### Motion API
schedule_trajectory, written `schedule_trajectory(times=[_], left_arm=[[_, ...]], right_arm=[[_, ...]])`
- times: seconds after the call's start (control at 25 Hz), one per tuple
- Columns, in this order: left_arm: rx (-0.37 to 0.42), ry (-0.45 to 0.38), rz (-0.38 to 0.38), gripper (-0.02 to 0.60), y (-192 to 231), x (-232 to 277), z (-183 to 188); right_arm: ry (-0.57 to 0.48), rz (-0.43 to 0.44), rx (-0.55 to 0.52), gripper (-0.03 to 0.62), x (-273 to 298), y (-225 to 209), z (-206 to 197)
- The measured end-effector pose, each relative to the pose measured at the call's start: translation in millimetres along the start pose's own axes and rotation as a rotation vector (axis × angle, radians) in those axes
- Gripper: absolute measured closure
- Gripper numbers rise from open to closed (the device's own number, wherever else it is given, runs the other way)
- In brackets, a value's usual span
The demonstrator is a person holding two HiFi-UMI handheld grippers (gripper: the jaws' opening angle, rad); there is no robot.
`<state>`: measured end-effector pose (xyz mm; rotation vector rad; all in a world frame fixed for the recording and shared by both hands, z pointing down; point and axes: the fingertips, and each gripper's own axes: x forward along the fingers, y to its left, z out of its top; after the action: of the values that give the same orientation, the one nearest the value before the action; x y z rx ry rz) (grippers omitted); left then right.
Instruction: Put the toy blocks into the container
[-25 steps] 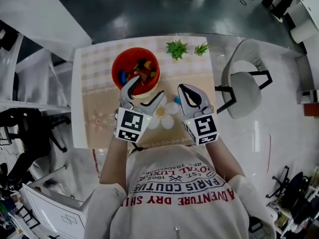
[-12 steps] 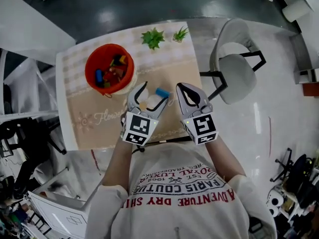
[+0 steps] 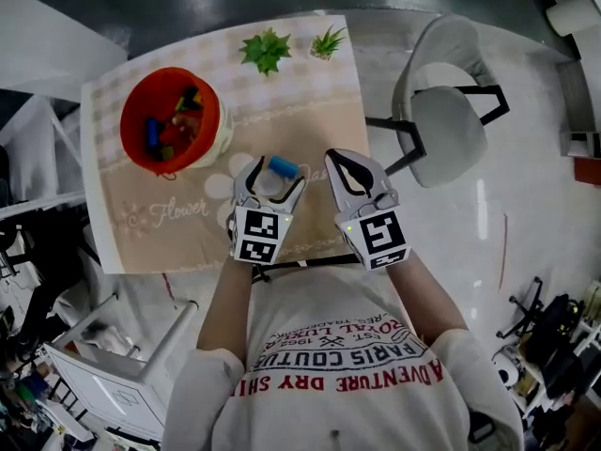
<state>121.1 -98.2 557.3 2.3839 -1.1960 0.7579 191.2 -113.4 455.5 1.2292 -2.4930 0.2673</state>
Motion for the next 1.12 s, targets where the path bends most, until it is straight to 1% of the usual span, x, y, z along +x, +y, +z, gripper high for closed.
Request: schedule_trajectory(times=[0.2,0.32,0.48,0.6,0.64,0.68,0.72,0.8,0.92,1.12], left_arm=[[-0.042,0.048,0.037,0.218,0.0,26.7,-24.6],[-0.056,0.068,0.061,0.218,0.6,36.4,-31.7],[-0.028,0.095,0.098,0.218,0.7,41.4,-34.8],[-0.01,0.088,0.107,0.216,0.5,40.7,-34.6],[-0.004,0.086,0.107,0.227,0.1,40.2,-34.6],[0.002,0.086,0.105,0.253,-0.4,39.8,-34.9],[0.007,0.088,0.102,0.267,-1.1,39.5,-35.4],[0.01,0.094,0.089,0.268,-2.4,38.4,-36.3],[0.005,0.074,0.082,0.27,-2.4,30.2,-29.8],[0.019,-0.009,0.103,0.269,3.4,4.4,1.1]], right_arm=[[0.02,0.032,0.009,0.594,7.0,-7.8,-16.0],[0.033,0.047,0.008,0.592,8.0,-10.8,-24.3],[0.043,0.056,0.012,0.592,5.1,-14.2,-32.4],[0.047,0.061,0.015,0.594,3.0,-14.8,-36.6],[0.048,0.064,0.015,0.594,2.4,-14.1,-37.4],[0.047,0.067,0.014,0.592,1.8,-13.2,-37.8],[0.046,0.07,0.013,0.594,1.1,-12.1,-37.6],[0.04,0.075,0.007,0.592,0.1,-9.7,-35.5],[0.029,0.082,-0.003,0.594,-1.0,-5.2,-29.0],[0.002,0.086,-0.017,0.592,-1.9,2.5,-11.4]])
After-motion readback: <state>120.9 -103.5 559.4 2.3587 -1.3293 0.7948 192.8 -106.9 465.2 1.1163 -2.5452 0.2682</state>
